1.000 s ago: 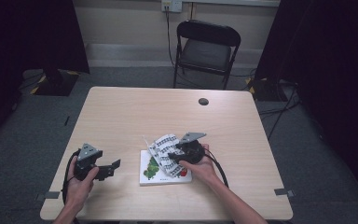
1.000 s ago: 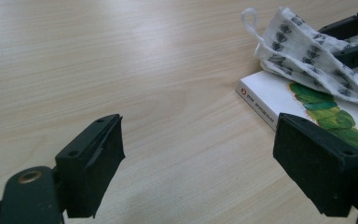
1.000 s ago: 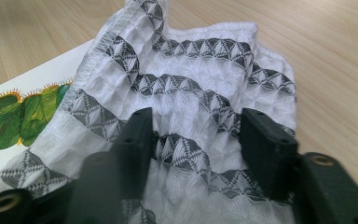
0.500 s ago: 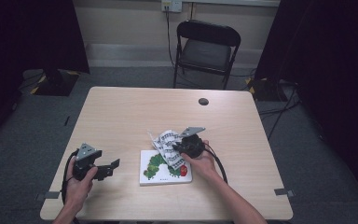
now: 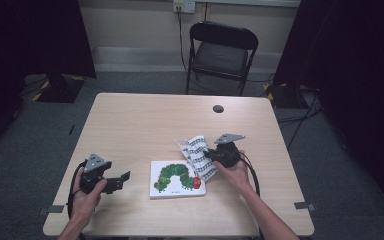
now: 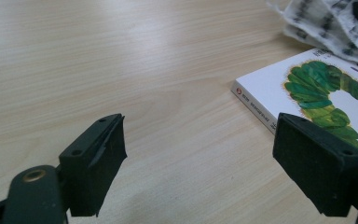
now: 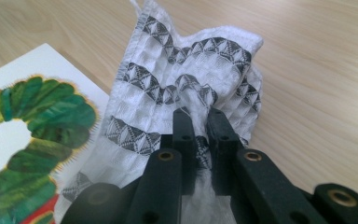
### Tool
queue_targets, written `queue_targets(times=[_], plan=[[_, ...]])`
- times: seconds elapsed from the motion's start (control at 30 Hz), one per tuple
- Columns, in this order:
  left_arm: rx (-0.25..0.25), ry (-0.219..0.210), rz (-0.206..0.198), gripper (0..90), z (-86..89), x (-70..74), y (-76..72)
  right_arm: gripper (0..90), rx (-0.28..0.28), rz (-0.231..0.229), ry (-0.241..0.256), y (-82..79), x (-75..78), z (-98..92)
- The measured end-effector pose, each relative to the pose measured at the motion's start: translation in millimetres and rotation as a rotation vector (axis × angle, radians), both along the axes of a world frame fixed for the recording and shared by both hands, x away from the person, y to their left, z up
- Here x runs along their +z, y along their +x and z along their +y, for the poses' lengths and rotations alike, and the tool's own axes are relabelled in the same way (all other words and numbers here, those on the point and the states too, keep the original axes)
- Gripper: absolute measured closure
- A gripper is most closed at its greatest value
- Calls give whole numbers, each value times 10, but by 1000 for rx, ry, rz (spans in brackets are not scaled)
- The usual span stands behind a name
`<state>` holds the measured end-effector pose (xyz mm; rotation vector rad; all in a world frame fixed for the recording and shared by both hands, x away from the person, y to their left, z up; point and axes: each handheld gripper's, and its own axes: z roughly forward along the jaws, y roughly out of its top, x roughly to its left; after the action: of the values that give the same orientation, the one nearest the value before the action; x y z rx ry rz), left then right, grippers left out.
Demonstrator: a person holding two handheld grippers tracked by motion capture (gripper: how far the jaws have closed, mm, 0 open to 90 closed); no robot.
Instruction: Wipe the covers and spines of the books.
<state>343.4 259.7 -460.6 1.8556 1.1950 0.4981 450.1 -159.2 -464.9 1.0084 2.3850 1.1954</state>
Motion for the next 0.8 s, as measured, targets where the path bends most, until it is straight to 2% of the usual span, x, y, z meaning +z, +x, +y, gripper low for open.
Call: queue_targets(times=[0.27,0.43,0.47,0.53,0.67,0.8], plan=[[-1,-2,-1,169,-10,-6,6,843,-96,-32,8,3,122,-438],[-5,8,-7,169,-24,-11,8,843,-179,-42,12,38,159,-741],[-9,21,-10,169,-29,-12,10,843,-195,-42,11,47,165,-798],[-16,26,-2,170,-47,-25,25,842,-224,-41,5,70,174,-898],[-25,28,5,174,-78,-32,32,842,-287,-32,2,108,149,-1085],[-30,30,21,174,-79,-43,42,839,-328,-16,-18,109,48,-1202]])
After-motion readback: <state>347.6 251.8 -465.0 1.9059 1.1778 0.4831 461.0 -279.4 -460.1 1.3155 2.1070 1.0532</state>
